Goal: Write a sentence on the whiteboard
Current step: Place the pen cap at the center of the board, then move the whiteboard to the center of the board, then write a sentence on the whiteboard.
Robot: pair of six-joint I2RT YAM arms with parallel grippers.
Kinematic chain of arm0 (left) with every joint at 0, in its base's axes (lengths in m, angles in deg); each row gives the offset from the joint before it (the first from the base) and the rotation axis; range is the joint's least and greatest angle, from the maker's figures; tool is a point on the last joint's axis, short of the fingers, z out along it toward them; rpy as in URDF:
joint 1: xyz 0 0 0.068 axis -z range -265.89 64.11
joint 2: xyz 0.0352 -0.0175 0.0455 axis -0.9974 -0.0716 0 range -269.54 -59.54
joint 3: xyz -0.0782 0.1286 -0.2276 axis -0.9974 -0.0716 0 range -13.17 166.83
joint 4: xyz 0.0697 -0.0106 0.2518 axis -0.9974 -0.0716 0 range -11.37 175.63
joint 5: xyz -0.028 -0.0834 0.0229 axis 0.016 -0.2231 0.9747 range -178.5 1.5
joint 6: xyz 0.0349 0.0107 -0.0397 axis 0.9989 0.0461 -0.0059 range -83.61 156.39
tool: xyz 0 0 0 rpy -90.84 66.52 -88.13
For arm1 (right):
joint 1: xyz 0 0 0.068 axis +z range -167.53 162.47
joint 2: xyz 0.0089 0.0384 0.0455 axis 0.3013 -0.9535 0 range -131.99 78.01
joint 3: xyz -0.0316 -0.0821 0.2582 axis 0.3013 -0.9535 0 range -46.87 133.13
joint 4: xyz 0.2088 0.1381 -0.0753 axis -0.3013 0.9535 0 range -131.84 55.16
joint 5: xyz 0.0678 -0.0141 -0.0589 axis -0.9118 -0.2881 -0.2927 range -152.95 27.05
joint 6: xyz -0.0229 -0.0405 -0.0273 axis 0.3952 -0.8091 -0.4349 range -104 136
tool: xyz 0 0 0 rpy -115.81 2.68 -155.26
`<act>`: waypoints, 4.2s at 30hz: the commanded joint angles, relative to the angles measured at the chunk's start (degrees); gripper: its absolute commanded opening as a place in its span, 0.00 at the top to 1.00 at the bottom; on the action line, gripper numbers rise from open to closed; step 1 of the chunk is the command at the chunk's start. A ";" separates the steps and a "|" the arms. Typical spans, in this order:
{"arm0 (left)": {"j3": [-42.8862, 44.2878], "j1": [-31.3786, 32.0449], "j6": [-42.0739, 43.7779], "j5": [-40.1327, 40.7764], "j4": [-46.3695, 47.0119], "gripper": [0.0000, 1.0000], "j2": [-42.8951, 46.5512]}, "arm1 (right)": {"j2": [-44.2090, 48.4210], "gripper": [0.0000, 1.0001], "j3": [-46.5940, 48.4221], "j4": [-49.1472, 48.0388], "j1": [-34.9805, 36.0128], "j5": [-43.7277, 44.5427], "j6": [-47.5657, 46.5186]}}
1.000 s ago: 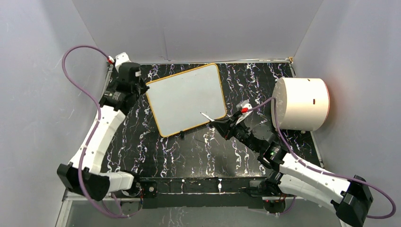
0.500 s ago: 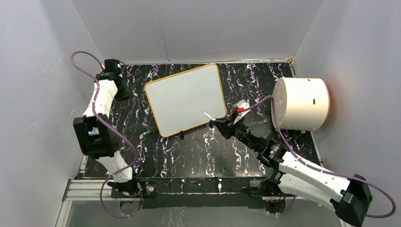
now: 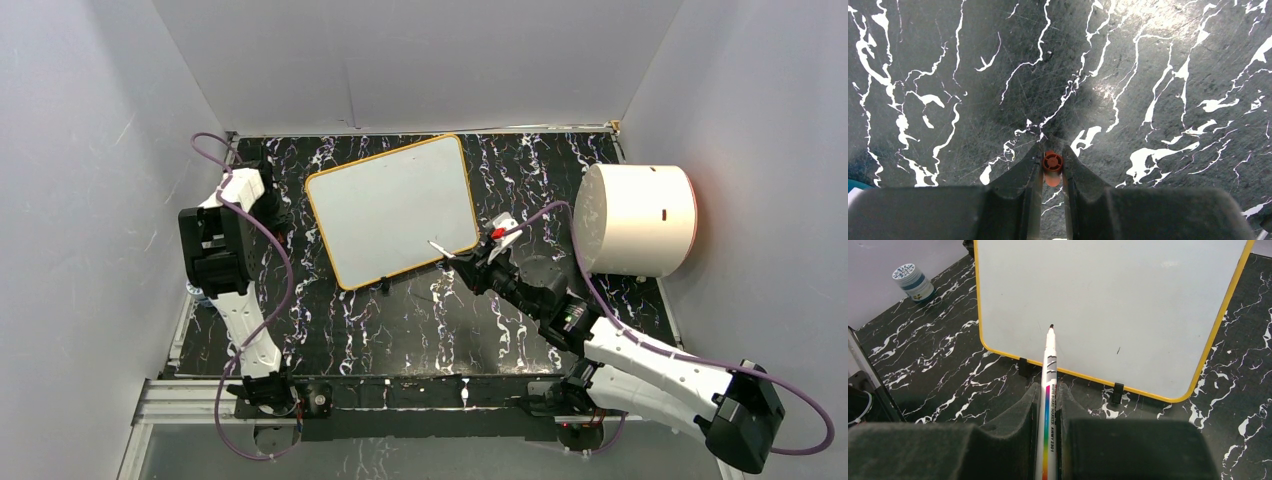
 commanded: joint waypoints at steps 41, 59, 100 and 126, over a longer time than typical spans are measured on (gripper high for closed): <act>-18.06 -0.80 -5.43 -25.47 27.75 0.11 40.55 | 4.09 1.00 8.47 9.67 -0.13 3.48 -1.60; -17.10 -1.30 -6.66 -61.47 38.71 0.33 32.26 | 3.11 1.00 7.67 7.76 -0.15 1.75 -2.00; -20.46 12.41 2.13 -78.19 41.29 0.84 26.66 | 0.81 1.00 10.31 8.71 -0.08 -0.66 -5.32; -29.38 11.86 -2.83 -56.67 44.07 0.55 39.65 | -7.81 1.00 20.24 12.61 1.38 -3.98 -7.61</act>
